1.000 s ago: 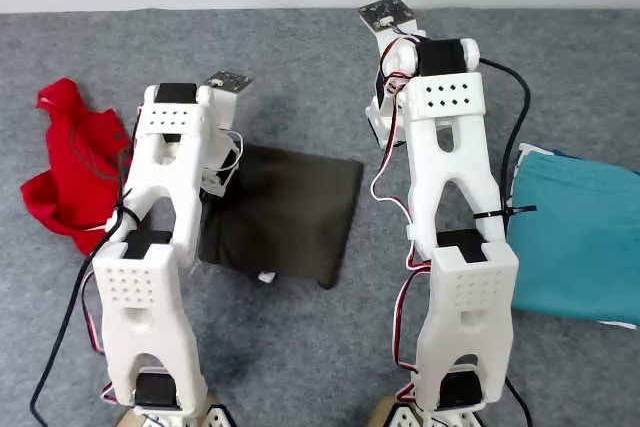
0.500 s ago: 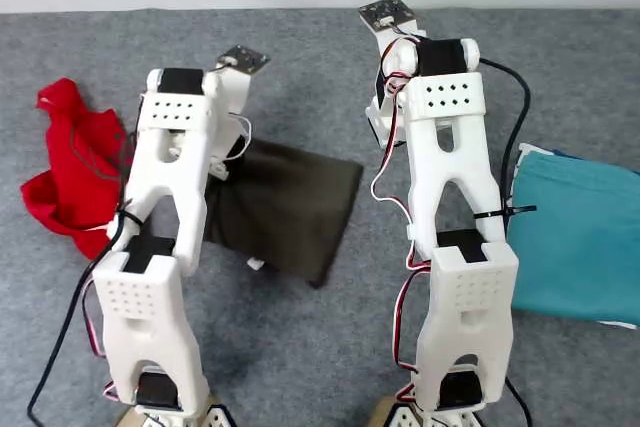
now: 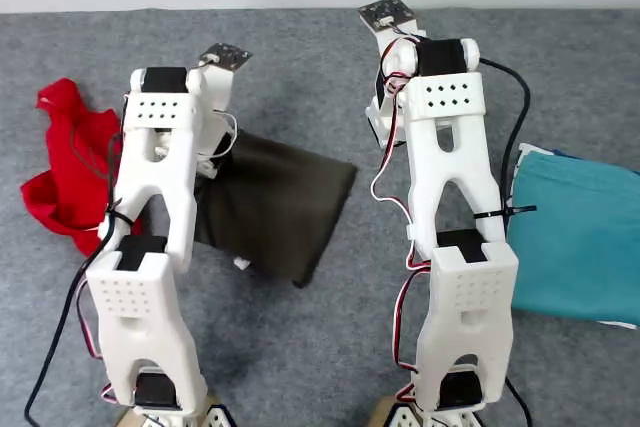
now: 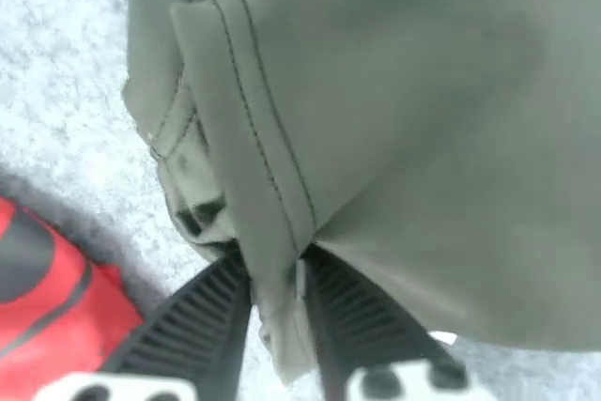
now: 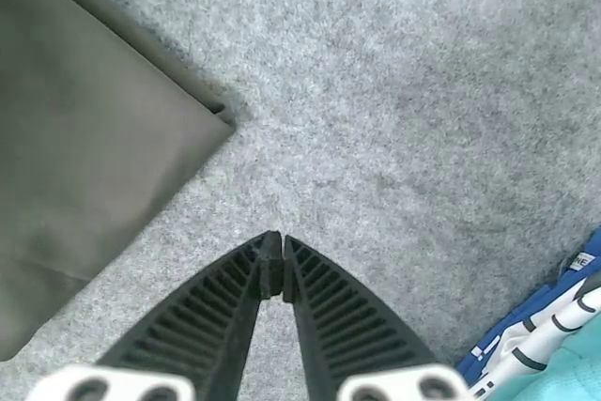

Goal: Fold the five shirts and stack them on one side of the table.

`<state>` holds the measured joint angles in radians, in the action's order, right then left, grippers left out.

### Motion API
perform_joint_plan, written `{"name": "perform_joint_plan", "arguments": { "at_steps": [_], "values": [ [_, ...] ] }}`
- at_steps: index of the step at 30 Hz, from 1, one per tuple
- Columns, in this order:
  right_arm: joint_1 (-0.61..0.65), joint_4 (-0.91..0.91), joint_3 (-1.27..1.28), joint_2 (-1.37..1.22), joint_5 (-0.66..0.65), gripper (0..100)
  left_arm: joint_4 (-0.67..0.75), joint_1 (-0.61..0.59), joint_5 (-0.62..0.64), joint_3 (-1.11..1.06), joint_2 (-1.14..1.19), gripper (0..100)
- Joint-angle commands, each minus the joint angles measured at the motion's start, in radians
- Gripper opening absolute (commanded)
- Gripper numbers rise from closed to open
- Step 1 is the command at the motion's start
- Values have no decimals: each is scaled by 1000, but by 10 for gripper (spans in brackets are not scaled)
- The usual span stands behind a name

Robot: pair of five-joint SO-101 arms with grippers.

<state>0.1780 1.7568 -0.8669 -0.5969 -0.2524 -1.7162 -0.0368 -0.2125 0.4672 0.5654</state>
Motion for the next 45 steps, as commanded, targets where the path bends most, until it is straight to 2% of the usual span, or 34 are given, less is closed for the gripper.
{"name": "perform_joint_plan", "arguments": {
  "at_steps": [1, 7, 15, 21, 27, 33, 42, 45],
  "values": [
    [-5, 38, -6, 47, -9, 11, -37, -8, 0, 42, -26, 111],
    [-5, 38, -6, 54, -9, 11, -38, -34, -8, -2, -158, 115],
    [-5, 39, -6, 54, -6, 10, -35, -132, -52, -295, -310, 117],
    [-5, 39, -6, 54, -5, 10, 29, -140, -51, -386, -310, 129],
    [-10, 39, -6, 47, -5, 11, 133, -94, -44, -496, -310, 167],
    [-12, 39, -5, 45, -6, 11, 235, -120, -44, -552, -307, 167],
    [-7, 39, -5, 45, -8, 11, 304, -115, -44, -552, -129, 165],
    [-8, 39, -5, 45, -8, 11, 304, -101, -49, -550, -103, 129]
  ]
}}
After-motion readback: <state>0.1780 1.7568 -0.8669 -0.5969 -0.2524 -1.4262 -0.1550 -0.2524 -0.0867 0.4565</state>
